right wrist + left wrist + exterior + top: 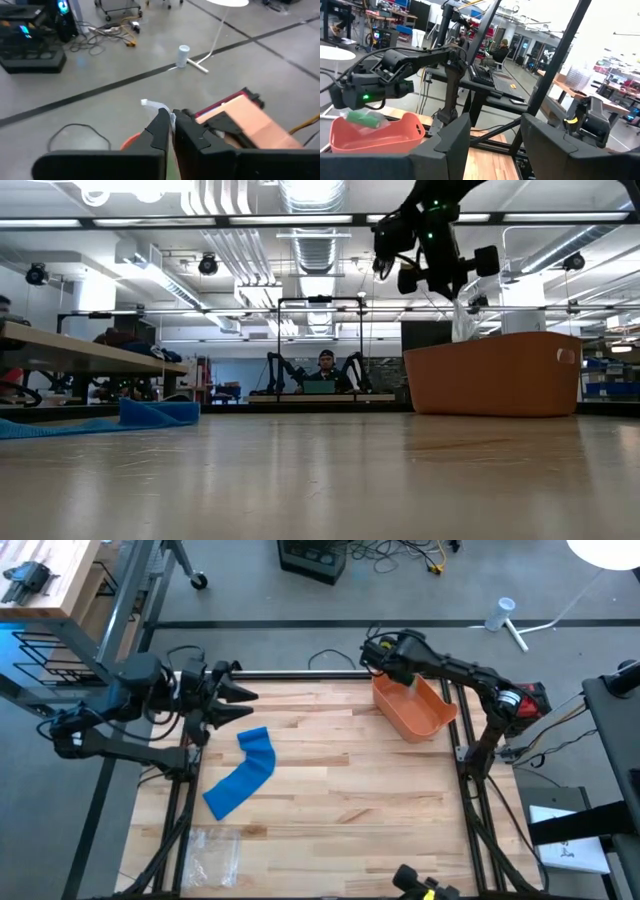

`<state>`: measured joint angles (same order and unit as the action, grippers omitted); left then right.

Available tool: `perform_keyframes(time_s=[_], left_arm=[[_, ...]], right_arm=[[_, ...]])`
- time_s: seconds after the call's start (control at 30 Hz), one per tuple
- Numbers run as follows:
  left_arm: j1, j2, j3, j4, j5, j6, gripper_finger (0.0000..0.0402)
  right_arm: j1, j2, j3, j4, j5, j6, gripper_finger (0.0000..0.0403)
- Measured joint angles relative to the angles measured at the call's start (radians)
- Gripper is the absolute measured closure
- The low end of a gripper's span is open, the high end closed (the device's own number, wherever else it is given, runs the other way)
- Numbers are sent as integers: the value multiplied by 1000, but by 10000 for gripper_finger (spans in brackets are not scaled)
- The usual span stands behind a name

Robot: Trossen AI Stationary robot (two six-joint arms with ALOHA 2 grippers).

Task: Roll bandage
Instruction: Put the transparent zip bag with the green rolled bandage into the orange bin

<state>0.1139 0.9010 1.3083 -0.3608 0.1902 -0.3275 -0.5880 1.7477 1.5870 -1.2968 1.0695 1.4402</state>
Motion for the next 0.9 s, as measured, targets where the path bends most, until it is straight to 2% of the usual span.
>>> perform_keyframes(time_s=[0.27, 0.47, 0.6, 0.67, 0.77, 0.83, 0.9], left_arm=[[0, 40, 0, 1, 0, -33, 222], [0, 56, 0, 2, 1, -64, 215], [0, 57, 0, 7, 1, -59, 215], [0, 58, 0, 12, 1, -50, 217], [0, 61, 0, 12, 0, -27, 221], [0, 67, 0, 12, -14, -9, 224], [0, 75, 0, 21, -32, 8, 228]], right_arm=[[5, 70, -5, 162, -97, -113, 334], [10, 86, -6, 170, -157, -207, 278], [8, 49, -6, 175, -198, -347, 249], [1, 29, -5, 195, -311, -524, 244], [-8, 19, -4, 188, -612, -799, 250], [-12, 19, -5, 159, -800, -860, 260], [-12, 16, -5, 139, -860, -850, 271]])
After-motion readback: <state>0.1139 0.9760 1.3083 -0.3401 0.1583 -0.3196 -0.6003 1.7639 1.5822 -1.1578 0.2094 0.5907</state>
